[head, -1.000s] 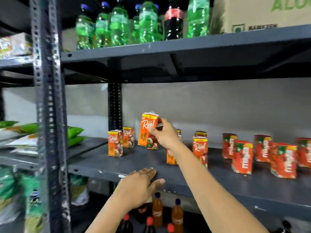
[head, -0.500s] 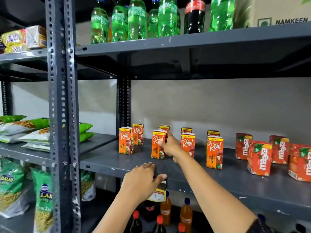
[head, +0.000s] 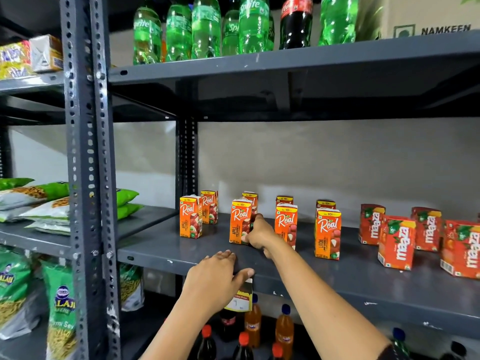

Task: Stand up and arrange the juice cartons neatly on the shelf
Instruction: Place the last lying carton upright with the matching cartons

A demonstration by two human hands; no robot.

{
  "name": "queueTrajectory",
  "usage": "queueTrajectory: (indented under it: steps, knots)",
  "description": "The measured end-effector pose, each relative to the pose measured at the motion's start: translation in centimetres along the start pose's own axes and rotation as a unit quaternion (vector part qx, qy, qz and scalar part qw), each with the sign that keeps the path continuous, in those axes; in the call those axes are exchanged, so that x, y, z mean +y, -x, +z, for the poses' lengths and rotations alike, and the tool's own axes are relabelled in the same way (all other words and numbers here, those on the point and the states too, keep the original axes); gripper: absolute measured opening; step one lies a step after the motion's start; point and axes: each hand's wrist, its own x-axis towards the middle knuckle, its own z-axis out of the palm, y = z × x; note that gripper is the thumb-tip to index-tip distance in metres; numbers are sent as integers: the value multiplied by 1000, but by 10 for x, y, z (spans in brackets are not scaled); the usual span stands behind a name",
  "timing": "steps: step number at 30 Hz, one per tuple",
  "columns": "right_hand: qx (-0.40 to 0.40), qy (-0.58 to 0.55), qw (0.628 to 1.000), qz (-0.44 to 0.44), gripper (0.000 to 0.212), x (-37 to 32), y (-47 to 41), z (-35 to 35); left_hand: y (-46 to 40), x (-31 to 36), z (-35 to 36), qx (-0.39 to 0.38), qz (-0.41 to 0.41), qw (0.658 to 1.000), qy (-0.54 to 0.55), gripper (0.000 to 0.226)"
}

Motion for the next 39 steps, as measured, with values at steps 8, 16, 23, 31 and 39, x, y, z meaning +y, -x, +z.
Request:
queueTrajectory:
  steps: [8, 16, 23, 31, 39]
  knots:
    - [20, 22, 1000, -5, 65, 0, 5, 2, 1, -1, 1, 2, 5, 1000, 9, 67]
    - [38, 105, 993, -43, 67, 12, 28, 11, 3, -4, 0, 25, 20, 999, 28, 62]
    - [104, 104, 986, -80, 62, 15, 50, 20, -1, -16, 0, 33, 33, 996, 71, 56]
    - [114, 95, 987, -66, 59, 17, 54, 17, -5, -24, -1, 35, 45, 988, 145, 46]
    - [110, 123, 986, 25, 91, -7, 34, 37, -51, -103, 2, 178, -162, 946, 218, 36]
